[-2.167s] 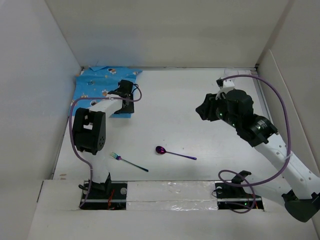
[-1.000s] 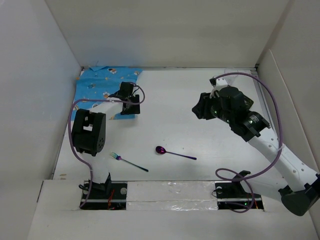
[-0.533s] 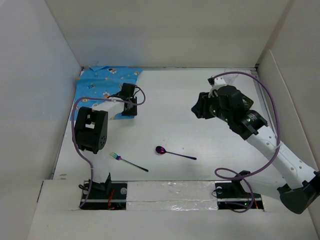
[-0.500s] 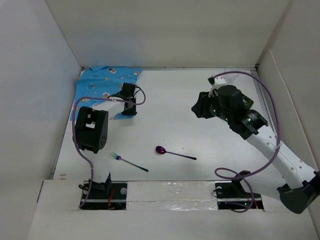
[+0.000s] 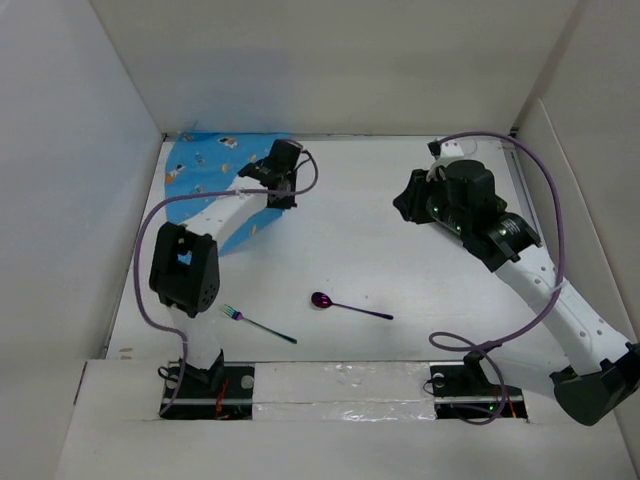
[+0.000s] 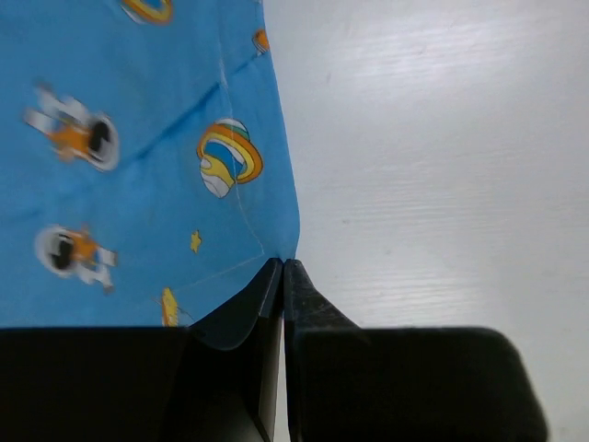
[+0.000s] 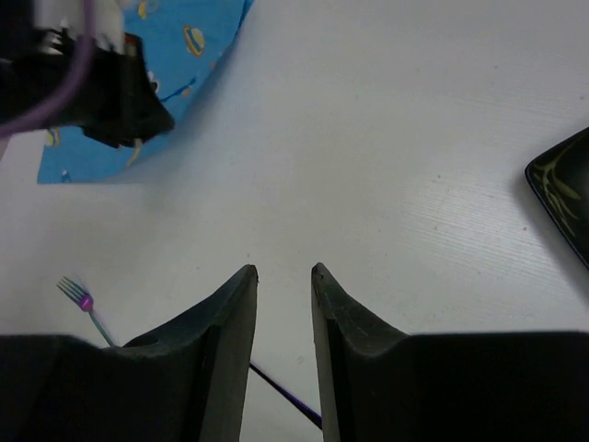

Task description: Set the dinner table for one person

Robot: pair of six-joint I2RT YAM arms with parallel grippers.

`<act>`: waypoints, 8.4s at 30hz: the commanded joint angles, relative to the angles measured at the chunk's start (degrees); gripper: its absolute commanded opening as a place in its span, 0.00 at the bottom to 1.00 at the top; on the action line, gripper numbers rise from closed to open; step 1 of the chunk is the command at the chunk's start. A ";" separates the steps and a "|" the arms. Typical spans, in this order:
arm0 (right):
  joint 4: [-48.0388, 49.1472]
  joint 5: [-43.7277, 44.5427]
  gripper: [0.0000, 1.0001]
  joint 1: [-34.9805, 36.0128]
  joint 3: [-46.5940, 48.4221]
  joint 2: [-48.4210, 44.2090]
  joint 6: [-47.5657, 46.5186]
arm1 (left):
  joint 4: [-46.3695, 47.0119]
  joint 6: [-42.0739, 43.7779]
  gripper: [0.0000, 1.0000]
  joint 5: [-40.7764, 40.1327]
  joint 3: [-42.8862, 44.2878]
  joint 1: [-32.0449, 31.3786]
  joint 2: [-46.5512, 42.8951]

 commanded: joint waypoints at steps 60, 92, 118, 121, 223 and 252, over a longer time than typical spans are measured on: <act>9.15 -2.64 0.71 -9.21 1.23 6.37 5.31 | 40.45 -21.00 0.00 53.18 24.54 17.35 -20.50; 23.30 -12.40 0.68 13.46 -10.38 34.58 0.30 | 31.94 -8.88 0.00 53.13 9.67 26.33 -0.55; -3.49 12.03 0.00 15.84 19.47 9.02 -6.81 | 32.03 -8.54 0.00 44.98 8.18 26.33 -23.19; -9.29 13.97 0.00 15.84 28.86 5.94 -7.26 | 30.19 -6.43 0.00 35.05 6.26 26.33 -29.35; 5.55 -1.41 0.60 -13.43 -19.87 17.97 12.08 | 14.45 -22.50 0.47 0.31 -37.88 30.90 -19.80; 0.63 -4.21 0.25 -14.92 -14.86 30.72 9.97 | 14.72 -23.30 0.00 3.12 -40.87 30.90 -21.20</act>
